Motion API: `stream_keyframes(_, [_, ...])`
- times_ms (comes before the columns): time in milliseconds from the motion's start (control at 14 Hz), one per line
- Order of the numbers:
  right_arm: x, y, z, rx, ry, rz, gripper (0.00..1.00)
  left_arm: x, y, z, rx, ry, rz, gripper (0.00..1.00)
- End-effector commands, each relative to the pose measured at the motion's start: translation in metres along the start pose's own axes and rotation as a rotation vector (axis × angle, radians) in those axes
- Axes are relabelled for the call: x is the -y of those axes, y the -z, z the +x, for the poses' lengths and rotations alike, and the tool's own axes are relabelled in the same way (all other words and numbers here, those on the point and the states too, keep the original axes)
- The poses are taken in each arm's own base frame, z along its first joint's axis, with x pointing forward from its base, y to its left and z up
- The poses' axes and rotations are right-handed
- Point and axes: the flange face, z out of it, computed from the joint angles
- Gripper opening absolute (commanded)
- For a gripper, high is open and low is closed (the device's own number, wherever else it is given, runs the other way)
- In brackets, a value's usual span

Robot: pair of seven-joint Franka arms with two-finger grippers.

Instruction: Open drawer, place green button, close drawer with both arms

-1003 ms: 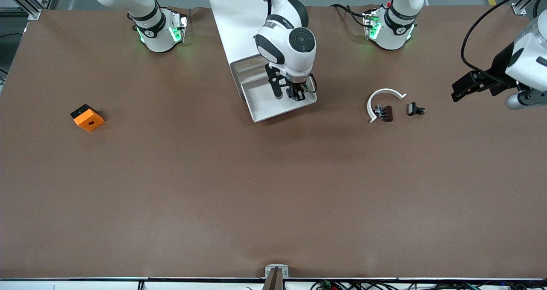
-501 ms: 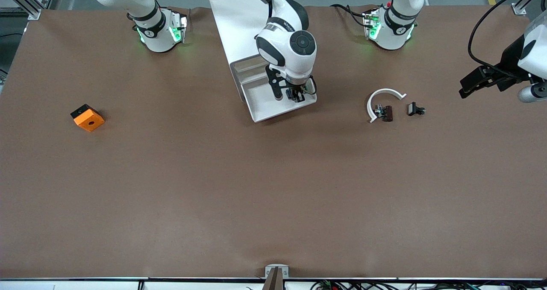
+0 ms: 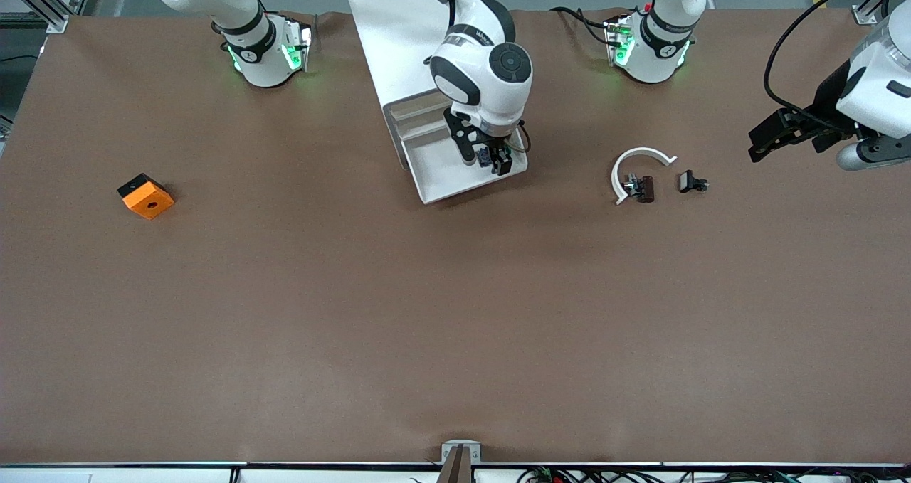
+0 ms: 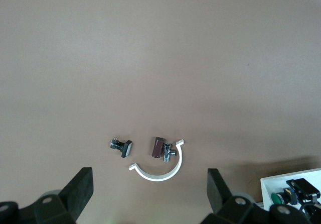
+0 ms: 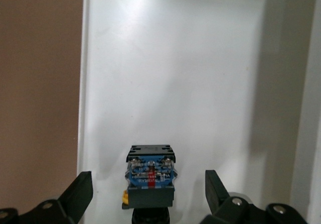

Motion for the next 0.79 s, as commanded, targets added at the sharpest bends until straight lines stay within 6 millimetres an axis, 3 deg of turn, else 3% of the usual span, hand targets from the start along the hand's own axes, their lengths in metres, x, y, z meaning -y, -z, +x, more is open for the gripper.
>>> stream_keyframes(0, [0.017, 0.020, 0.009, 0.028, 0.070, 0.019, 1.00, 0.003, 0.001, -0.001, -0.011, -0.008, 0.017, 1.00])
stream_keyframes(501, [0.050, 0.075, 0.082, 0.079, 0.245, -0.123, 1.00, -0.004, -0.007, 0.003, -0.001, -0.023, 0.008, 1.00])
stream_keyframes(716, [0.060, 0.110, 0.146, 0.106, 0.378, -0.144, 1.00, -0.016, -0.020, 0.008, 0.014, -0.037, 0.009, 1.00])
